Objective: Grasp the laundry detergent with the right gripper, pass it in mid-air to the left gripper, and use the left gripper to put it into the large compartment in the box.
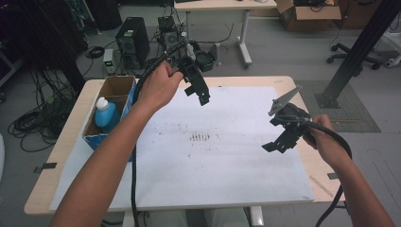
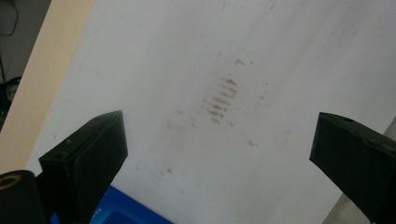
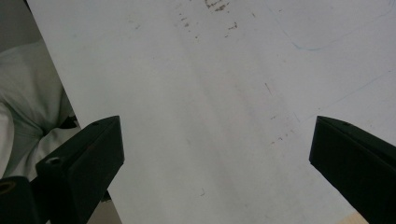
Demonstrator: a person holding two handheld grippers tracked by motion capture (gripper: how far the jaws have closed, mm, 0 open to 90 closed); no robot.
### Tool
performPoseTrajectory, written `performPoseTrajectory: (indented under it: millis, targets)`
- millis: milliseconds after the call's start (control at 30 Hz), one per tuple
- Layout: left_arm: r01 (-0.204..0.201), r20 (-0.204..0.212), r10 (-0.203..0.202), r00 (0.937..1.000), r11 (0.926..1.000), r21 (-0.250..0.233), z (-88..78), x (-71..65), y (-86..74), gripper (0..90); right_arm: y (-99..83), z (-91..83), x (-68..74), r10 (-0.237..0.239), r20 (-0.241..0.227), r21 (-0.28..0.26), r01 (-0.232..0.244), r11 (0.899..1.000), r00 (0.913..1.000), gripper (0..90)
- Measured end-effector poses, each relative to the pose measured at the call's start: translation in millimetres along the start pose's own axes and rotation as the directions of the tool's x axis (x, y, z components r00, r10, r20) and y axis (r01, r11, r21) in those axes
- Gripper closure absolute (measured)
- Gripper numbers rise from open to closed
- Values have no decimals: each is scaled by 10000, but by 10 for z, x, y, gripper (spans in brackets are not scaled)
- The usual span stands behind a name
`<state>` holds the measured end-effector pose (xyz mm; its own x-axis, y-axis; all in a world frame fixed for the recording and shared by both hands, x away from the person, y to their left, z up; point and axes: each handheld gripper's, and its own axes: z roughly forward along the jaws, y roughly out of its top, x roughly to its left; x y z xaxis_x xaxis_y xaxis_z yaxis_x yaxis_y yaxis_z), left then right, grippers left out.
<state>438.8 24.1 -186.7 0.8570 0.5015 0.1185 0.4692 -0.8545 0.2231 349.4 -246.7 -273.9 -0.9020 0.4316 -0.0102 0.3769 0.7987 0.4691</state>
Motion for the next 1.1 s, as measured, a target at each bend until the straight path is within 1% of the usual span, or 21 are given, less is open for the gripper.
performPoseTrajectory:
  millis: [33, 133, 200, 233, 267, 300, 367, 433, 533, 567, 700, 800, 867, 933, 1033, 1100]
  targets:
    - [48, 28, -48, 10000, 10000, 52, 18, 15, 4, 43, 2, -2, -3, -7, 3, -3, 7, 10000, 10000, 29]
    - [-100, -14, 101, 9999, 9997, 230, 74, 63, 17, 43, 2, -5, -2, -14, -7, 11, 14, 10000, 10000, 30]
    - [-129, -73, 132, 9999, 9995, 297, 104, 86, 26, 44, 1, -7, 0, -24, -26, 53, 24, 10000, 10000, 30]
    - [-199, -114, 202, 9997, 9994, 268, 117, 92, 28, 44, 0, -8, 1, -19, -40, 70, 19, 10000, 10000, 30]
    - [-361, -133, 365, 9992, 9989, 306, 124, 99, 34, 44, -1, -8, 2, -30, -61, 91, 31, 10000, 10000, 30]
    - [-375, -134, 379, 9992, 9989, 282, 135, 96, 36, 44, -1, -8, 1, -58, -78, 96, 58, 9999, 10000, 29]
    - [-556, -152, 560, 9983, 9982, 228, 151, 95, 43, 44, 0, -1, 5, -67, -109, 131, 68, 9999, 9999, 29]
    - [-695, -84, 698, 9975, 9973, 246, 159, 106, 55, 44, 3, 15, 12, -127, -165, 182, 130, 9998, 9998, 30]
    - [-919, -53, 920, 9957, 9957, 93, 177, 113, 70, 44, 11, 38, 35, -175, -157, 335, 180, 9993, 9997, 30]
    - [-1061, -29, 1062, 9943, 9942, 148, 181, 110, 75, 44, 12, 43, 40, -208, -138, 387, 213, 9990, 9997, 31]
    - [-1324, -77, 1327, 9911, 9909, 256, 215, 66, 86, 44, 2, 44, 64, -73, -119, 435, 78, 9990, 9999, 31]
    - [-1500, -130, 1506, 9885, 9879, 392, 223, 35, 91, 44, -7, 51, 72, -63, -112, 467, 69, 9989, 9999, 31]
    - [-1479, -199, 1488, 9887, 9882, 391, 226, 3, 89, 44, -13, 52, 75, -52, -129, 498, 59, 9987, 9999, 32]
    - [-1622, -159, 1630, 9865, 9858, 440, 226, -8, 90, 44, -17, 49, 69, -47, -138, 479, 54, 9988, 9999, 31]
    - [-1557, -162, 1564, 9876, 9870, 405, 233, -25, 92, 44, -16, 47, 72, -66, -159, 468, 74, 9989, 9999, 31]
    - [-1631, -87, 1637, 9865, 9855, 469, 229, -26, 97, 44, -16, 49, 76, -96, -154, 494, 104, 9987, 9998, 31]
